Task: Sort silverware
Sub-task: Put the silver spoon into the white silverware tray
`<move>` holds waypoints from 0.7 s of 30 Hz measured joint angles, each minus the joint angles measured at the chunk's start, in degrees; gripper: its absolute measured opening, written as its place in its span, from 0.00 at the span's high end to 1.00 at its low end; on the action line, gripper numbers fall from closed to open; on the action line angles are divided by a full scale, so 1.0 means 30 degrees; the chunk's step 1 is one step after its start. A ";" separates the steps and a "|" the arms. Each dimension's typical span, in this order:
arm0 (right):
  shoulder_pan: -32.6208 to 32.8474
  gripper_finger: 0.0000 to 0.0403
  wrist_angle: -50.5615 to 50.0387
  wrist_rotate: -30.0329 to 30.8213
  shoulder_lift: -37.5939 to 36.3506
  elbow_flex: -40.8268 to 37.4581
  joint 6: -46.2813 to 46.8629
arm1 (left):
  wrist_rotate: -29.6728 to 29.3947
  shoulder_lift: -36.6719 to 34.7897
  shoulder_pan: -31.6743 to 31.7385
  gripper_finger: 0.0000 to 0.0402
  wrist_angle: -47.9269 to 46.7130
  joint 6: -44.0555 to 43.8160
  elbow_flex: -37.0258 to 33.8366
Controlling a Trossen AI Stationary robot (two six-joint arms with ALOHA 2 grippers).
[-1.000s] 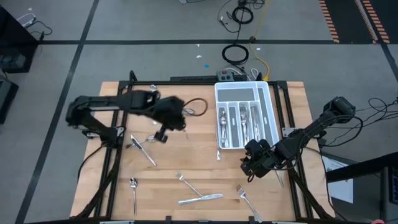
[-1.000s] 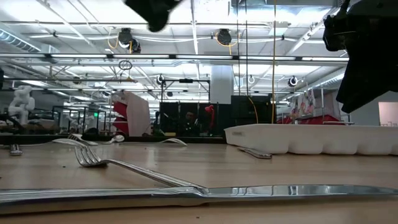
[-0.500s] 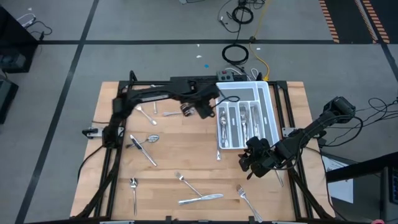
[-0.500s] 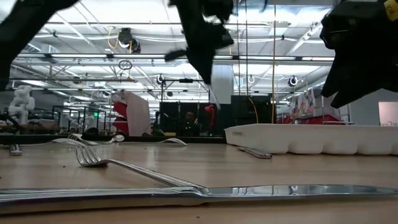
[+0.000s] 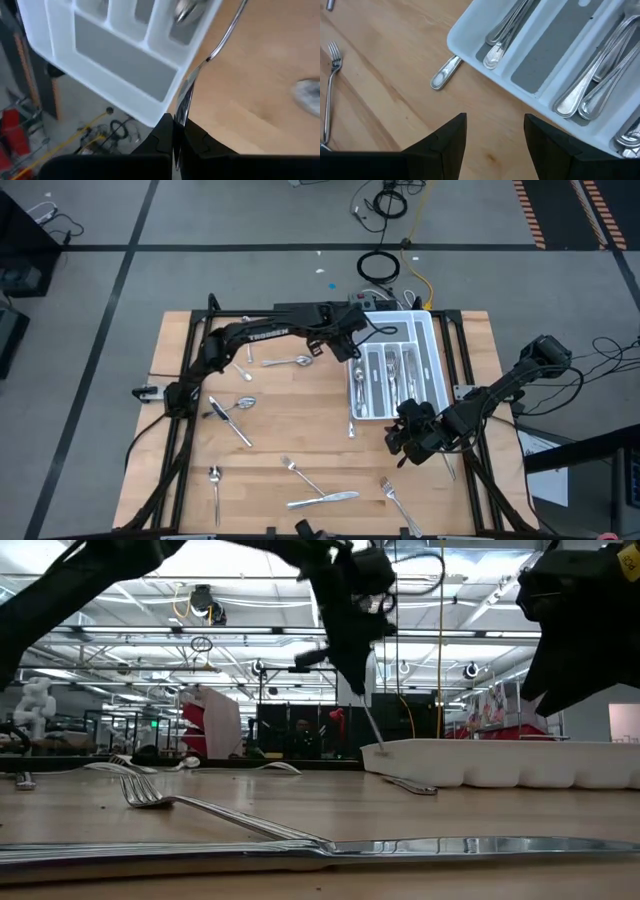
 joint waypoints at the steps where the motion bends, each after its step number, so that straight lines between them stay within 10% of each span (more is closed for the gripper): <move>1: 0.0000 0.54 -0.0053 -0.0001 0.0000 0.0000 -0.0024 | 0.0104 -0.0128 -0.0154 0.99 -0.0560 -0.0006 0.0373; 21: 0.0000 0.54 -0.0987 0.1015 -0.0007 0.0000 -0.1063 | 0.4493 0.0471 -0.1154 0.99 0.0020 -0.3953 0.2610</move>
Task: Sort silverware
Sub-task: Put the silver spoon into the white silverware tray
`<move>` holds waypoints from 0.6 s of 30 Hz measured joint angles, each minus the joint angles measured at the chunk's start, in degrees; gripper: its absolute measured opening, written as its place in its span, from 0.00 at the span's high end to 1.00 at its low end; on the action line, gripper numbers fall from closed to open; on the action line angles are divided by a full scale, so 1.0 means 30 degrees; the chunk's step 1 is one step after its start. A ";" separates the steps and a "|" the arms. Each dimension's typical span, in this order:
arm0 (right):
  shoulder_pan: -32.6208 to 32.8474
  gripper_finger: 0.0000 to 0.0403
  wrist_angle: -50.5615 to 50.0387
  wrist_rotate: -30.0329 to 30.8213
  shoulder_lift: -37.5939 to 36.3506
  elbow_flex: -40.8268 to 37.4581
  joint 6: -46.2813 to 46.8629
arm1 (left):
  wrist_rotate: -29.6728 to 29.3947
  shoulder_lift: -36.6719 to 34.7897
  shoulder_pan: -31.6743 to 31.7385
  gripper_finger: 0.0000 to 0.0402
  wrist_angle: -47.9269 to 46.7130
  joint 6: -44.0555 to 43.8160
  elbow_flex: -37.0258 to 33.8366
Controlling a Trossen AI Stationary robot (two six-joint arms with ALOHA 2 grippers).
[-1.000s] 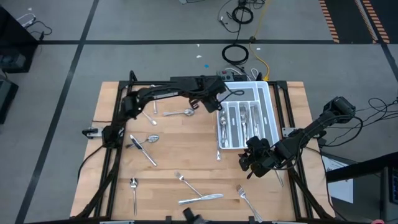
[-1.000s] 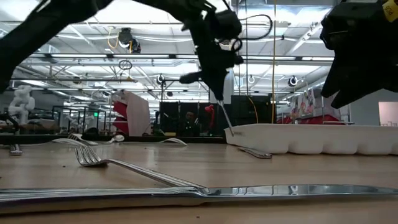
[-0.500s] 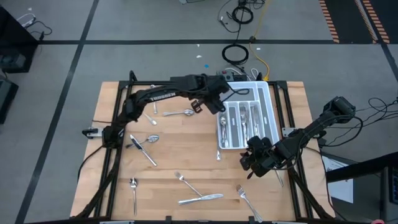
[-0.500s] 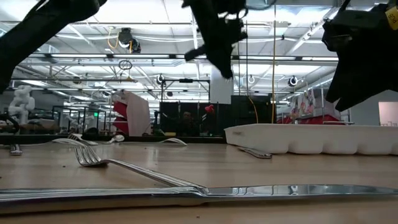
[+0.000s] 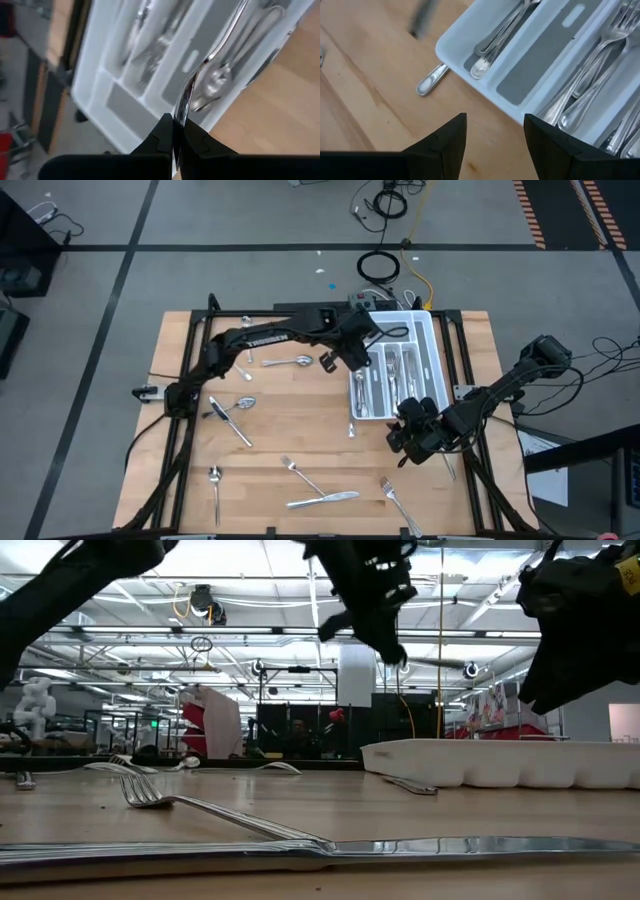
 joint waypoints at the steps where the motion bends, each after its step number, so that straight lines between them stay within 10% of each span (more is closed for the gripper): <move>1: 0.0000 0.54 -0.0010 0.0103 0.0007 0.0000 0.0002 | 0.0065 0.0282 0.0049 0.99 -0.0081 0.0062 0.0000; 18: 0.0000 0.54 -0.0114 0.0501 0.0015 0.0000 -0.0449 | -0.0660 0.3776 0.1097 0.99 -0.0393 0.1868 -0.0015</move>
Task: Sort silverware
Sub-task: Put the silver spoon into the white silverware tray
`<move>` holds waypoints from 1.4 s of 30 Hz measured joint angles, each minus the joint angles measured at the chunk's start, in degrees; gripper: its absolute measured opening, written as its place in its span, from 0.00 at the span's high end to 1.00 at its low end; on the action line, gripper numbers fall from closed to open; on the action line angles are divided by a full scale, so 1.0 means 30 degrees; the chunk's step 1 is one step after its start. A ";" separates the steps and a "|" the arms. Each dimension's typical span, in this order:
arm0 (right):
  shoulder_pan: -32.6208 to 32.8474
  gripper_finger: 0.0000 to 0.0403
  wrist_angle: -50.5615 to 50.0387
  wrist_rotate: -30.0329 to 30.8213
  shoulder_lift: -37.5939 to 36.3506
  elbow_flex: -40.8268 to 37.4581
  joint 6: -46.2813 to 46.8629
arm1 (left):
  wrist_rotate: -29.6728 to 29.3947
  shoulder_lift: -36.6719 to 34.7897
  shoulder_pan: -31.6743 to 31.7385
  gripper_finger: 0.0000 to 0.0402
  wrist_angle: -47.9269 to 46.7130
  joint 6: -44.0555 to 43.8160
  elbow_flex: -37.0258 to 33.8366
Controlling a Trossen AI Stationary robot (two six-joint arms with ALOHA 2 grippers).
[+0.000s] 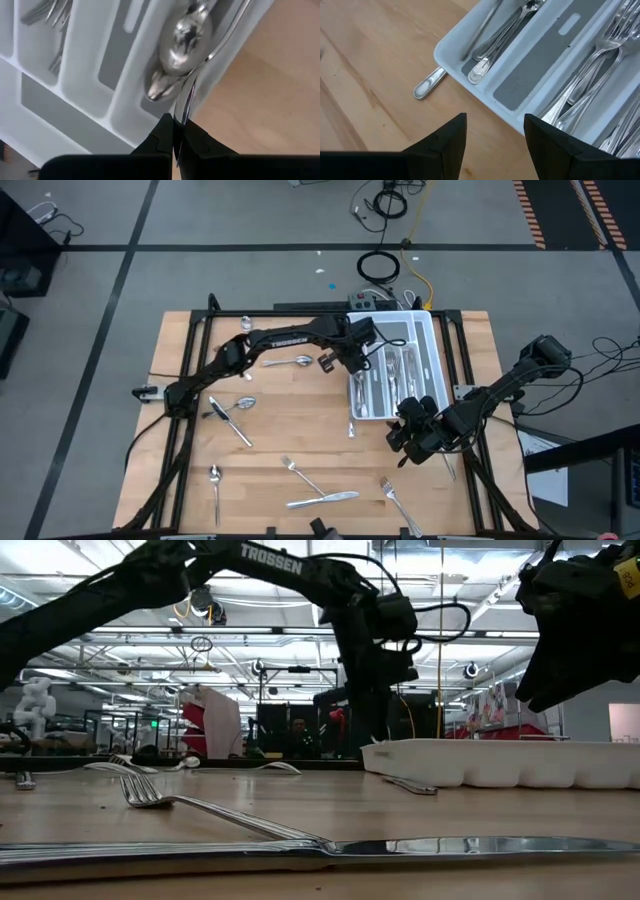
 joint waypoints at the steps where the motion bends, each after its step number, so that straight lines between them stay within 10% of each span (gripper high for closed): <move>1: 0.0000 0.54 0.0000 0.0007 0.0000 -0.0007 0.0000 | -0.0090 0.0059 0.0074 0.99 0.0058 0.0212 0.0000; 42: 0.0004 0.53 -0.0634 0.0051 0.0000 -0.0006 -0.1049 | 0.0164 0.0051 0.0022 0.93 0.0567 -0.2200 -0.0015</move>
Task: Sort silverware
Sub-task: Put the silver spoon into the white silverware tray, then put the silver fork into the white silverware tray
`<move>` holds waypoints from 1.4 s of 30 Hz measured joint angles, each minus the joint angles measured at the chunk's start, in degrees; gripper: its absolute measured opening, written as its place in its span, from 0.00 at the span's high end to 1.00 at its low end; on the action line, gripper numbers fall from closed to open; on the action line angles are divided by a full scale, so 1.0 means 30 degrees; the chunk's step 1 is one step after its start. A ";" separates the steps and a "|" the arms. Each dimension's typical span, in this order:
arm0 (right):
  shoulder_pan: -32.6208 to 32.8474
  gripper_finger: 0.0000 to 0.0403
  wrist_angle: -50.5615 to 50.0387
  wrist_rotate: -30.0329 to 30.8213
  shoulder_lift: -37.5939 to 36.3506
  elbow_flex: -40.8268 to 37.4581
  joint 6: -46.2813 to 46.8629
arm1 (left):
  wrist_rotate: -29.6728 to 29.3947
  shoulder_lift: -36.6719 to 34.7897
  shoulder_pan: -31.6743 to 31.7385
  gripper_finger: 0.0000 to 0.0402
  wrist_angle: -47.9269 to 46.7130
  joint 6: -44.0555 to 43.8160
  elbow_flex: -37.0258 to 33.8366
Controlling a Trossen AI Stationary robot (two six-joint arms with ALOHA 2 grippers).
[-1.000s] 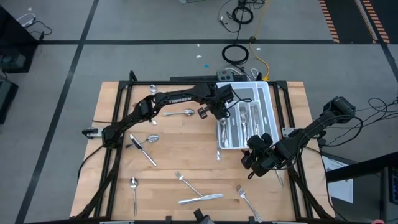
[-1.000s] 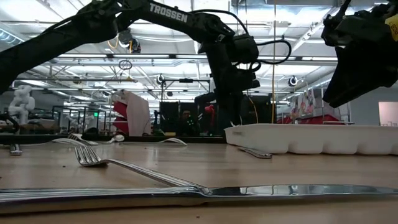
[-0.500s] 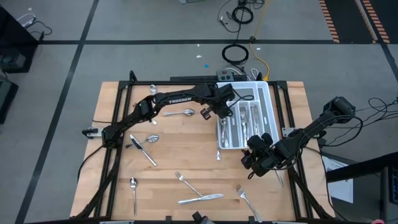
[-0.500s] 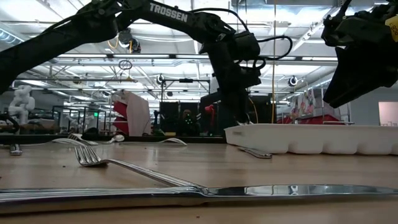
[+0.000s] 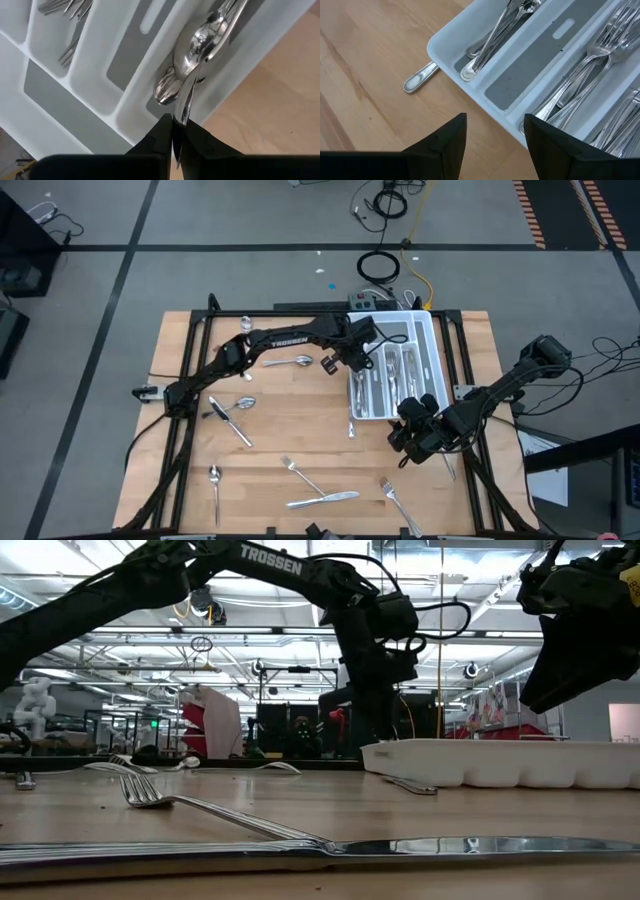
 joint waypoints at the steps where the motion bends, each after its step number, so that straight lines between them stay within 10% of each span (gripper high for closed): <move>1: -0.0004 0.53 0.0000 0.0000 0.0000 0.0006 -0.0001 | 0.0000 0.0004 -0.0010 0.93 -0.0059 -0.0226 0.0000; 16: 0.0000 0.38 -0.0047 -0.0007 0.0000 0.0006 0.0109 | -0.0597 -0.0007 -0.0465 0.82 -0.0472 -0.1702 0.0000; 28: 0.0001 0.38 0.0094 -0.0135 0.0000 -0.0001 0.0532 | -0.5716 -0.1969 -0.2036 0.82 -0.1622 -0.6443 -0.0003; 36: -0.0301 0.38 0.4060 -0.0701 0.0085 -0.0001 -0.3200 | 0.4059 -0.7462 -0.2718 0.82 -0.6209 -1.7030 0.0066; 42: -0.1308 0.38 0.9146 -0.4116 0.1457 0.0002 -0.6846 | 0.6212 -1.1674 -0.3000 0.82 -0.9397 -2.1367 0.0058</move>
